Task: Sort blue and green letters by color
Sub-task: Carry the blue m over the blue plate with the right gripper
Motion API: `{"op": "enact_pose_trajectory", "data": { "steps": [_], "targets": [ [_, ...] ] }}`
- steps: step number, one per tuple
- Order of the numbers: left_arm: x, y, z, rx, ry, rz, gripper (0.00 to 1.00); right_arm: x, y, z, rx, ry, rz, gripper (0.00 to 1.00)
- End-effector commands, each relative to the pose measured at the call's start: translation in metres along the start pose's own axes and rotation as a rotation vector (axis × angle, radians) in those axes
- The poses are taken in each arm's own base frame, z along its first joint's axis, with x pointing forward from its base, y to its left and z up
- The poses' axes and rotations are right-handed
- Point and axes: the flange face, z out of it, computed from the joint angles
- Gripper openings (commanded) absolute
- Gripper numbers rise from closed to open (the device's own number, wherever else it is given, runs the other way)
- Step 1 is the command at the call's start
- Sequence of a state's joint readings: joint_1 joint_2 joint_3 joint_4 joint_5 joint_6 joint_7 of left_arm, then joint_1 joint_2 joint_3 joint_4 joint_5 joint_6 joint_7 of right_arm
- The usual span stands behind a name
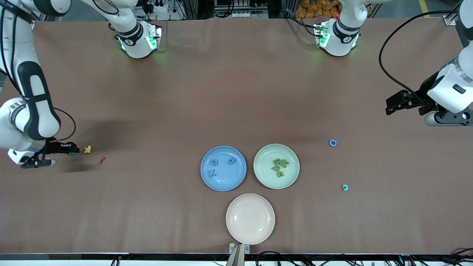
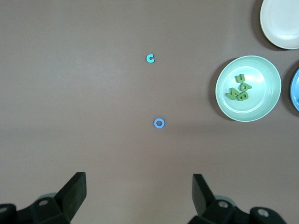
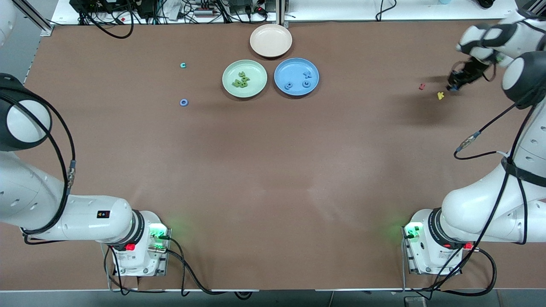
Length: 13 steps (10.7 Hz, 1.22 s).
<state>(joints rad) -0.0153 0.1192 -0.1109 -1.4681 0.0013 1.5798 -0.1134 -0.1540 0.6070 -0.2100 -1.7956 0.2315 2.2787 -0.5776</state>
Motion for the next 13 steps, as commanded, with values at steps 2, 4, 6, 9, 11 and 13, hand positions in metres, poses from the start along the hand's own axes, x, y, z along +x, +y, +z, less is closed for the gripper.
{"op": "enact_pose_trajectory", "data": {
  "steps": [2, 4, 6, 9, 11, 13],
  "targets": [
    [0.0, 0.0, -0.002, -0.026, 0.006, 0.002, 1.0, 0.066, -0.124, -0.033, 0.003, -0.007, 0.124, 0.0],
    [-0.001, 0.0, -0.001, -0.026, 0.003, 0.002, 1.0, 0.083, -0.189, -0.038, 0.011, 0.01, 0.223, 0.0],
    [-0.001, 0.0, 0.0, -0.025, 0.002, 0.002, 1.0, 0.09, -0.259, -0.035, 0.058, 0.009, 0.324, 0.0],
    [-0.001, 0.0, 0.0, -0.025, 0.002, 0.002, 1.0, 0.096, -0.378, -0.032, 0.072, 0.017, 0.507, 0.0],
    [-0.001, -0.001, 0.0, -0.025, 0.003, 0.001, 1.0, 0.094, -0.45, -0.033, 0.089, 0.024, 0.636, 0.0],
    [-0.001, -0.001, 0.0, -0.025, 0.003, 0.001, 1.0, 0.093, -0.497, -0.035, 0.102, 0.035, 0.719, 0.0]
  ]
}}
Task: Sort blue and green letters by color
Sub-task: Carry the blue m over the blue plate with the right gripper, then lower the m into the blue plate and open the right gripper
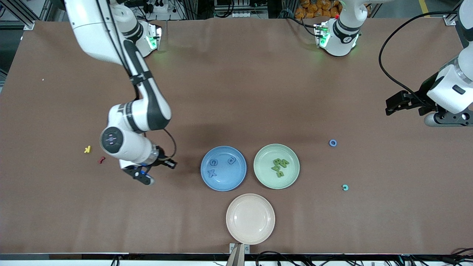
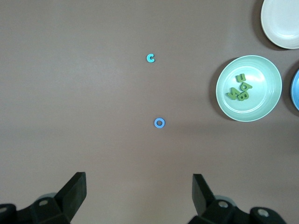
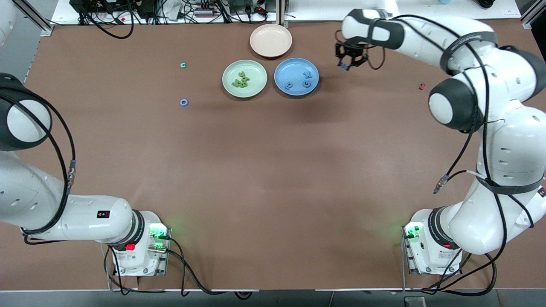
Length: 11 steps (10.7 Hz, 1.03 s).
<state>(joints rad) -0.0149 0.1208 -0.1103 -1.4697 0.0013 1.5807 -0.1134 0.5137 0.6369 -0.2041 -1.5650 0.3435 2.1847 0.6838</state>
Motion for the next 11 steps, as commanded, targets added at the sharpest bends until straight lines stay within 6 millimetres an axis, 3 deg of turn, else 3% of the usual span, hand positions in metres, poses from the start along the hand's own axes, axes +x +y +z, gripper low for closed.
{"op": "enact_pose_trajectory", "data": {
  "steps": [1, 3, 4, 5, 6, 7, 11],
  "targets": [
    [-0.001, 0.0, -0.001, -0.026, 0.005, 0.003, 1.0, -0.026, -0.051, 0.004, 0.043, 0.001, 0.144, 0.0],
    [-0.001, 0.0, -0.001, -0.026, 0.004, 0.002, 1.0, -0.05, -0.088, 0.001, 0.109, 0.012, 0.233, 0.0],
    [-0.001, 0.0, -0.001, -0.026, 0.005, 0.002, 1.0, -0.057, -0.101, 0.0, 0.149, 0.033, 0.281, 0.05],
    [-0.001, 0.0, -0.001, -0.026, 0.006, 0.002, 1.0, -0.067, -0.114, 0.001, 0.192, 0.034, 0.326, 0.4],
    [0.0, -0.001, -0.001, -0.026, 0.009, 0.0, 1.0, -0.074, -0.124, 0.001, 0.238, 0.036, 0.389, 0.84],
    [0.0, -0.001, -0.001, -0.026, 0.009, 0.0, 1.0, -0.077, -0.129, 0.003, 0.27, 0.049, 0.415, 1.0],
    [0.001, -0.001, 0.002, -0.026, 0.006, 0.0, 1.0, -0.074, -0.126, 0.003, 0.254, 0.065, 0.357, 1.0]
  ]
}}
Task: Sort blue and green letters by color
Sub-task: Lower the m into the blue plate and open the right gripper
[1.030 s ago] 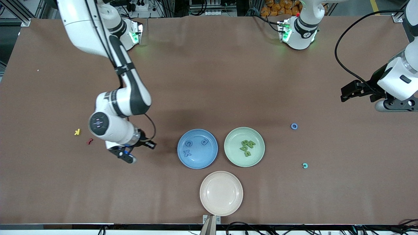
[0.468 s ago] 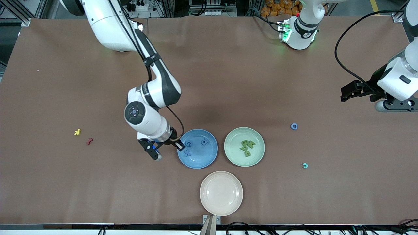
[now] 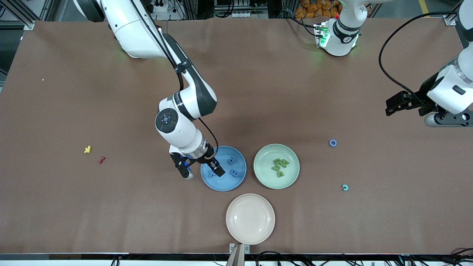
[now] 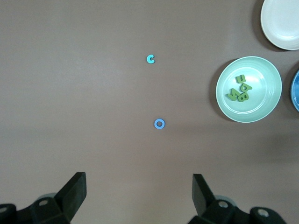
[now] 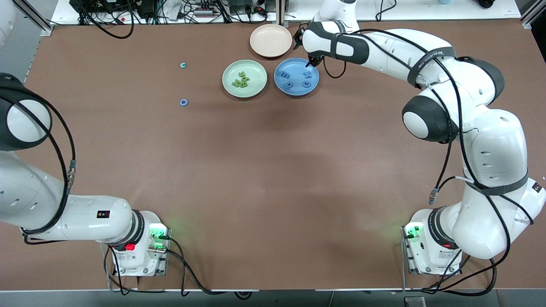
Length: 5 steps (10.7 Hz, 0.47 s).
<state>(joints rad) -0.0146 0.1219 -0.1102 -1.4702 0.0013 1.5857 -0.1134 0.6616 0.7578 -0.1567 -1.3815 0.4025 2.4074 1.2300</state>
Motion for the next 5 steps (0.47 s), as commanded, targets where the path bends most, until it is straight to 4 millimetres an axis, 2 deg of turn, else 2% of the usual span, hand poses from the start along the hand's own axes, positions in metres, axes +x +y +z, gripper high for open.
{"op": "enact_pose_trajectory", "data": {
  "steps": [1, 2, 3, 5],
  "targets": [
    [0.0, -0.002, 0.001, -0.026, 0.002, -0.001, 1.0, 0.011, -0.002, -0.001, -0.008, 0.0, -0.046, 1.0],
    [0.0, -0.001, 0.001, -0.026, 0.002, 0.0, 1.0, 0.021, 0.003, -0.003, -0.043, -0.006, -0.078, 1.0],
    [0.0, -0.002, 0.001, -0.026, 0.002, -0.001, 1.0, 0.038, 0.01, -0.007, -0.092, -0.018, -0.131, 1.0],
    [0.0, -0.001, 0.001, -0.026, 0.002, 0.0, 1.0, 0.066, 0.019, -0.021, -0.158, -0.056, -0.23, 1.0]
  ]
}}
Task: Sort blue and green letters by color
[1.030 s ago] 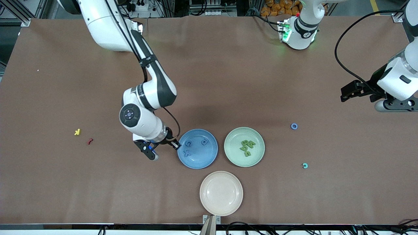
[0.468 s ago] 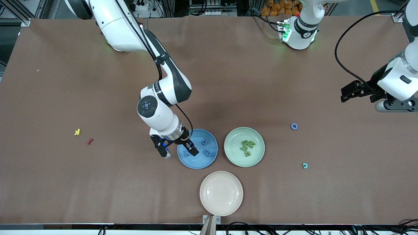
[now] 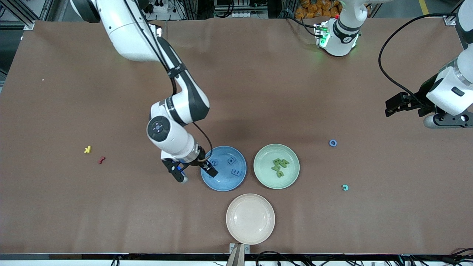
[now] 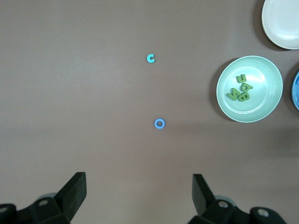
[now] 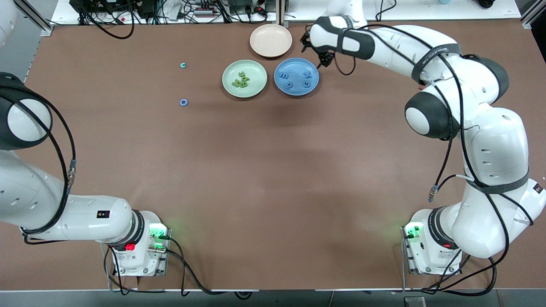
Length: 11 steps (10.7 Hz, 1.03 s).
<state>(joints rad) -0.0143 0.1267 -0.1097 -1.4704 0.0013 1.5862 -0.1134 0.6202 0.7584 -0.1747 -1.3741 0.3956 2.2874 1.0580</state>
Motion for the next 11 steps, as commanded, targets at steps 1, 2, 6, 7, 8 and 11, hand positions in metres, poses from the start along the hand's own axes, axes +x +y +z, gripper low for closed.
{"op": "enact_pose_trajectory", "data": {
  "steps": [1, 2, 6, 7, 8, 11],
  "targets": [
    [-0.001, -0.001, -0.002, -0.026, 0.008, 0.001, 1.0, 0.048, 0.022, -0.023, -0.079, -0.051, -0.128, 1.0],
    [-0.001, -0.001, -0.002, -0.026, 0.008, 0.0, 1.0, 0.064, 0.035, -0.026, -0.116, -0.082, -0.148, 1.0],
    [0.0, -0.002, -0.002, -0.023, 0.015, 0.001, 1.0, 0.128, 0.091, -0.054, -0.194, -0.147, -0.25, 1.0],
    [0.0, -0.002, -0.002, -0.018, 0.015, 0.003, 1.0, 0.154, 0.115, -0.068, -0.186, -0.154, -0.274, 1.0],
    [0.0, -0.002, -0.002, -0.016, 0.015, 0.004, 1.0, 0.171, 0.138, -0.072, -0.173, -0.184, -0.312, 1.0],
    [0.0, -0.002, -0.002, -0.016, 0.015, 0.004, 1.0, 0.215, 0.199, -0.103, -0.189, -0.18, -0.41, 1.0]
  ]
}}
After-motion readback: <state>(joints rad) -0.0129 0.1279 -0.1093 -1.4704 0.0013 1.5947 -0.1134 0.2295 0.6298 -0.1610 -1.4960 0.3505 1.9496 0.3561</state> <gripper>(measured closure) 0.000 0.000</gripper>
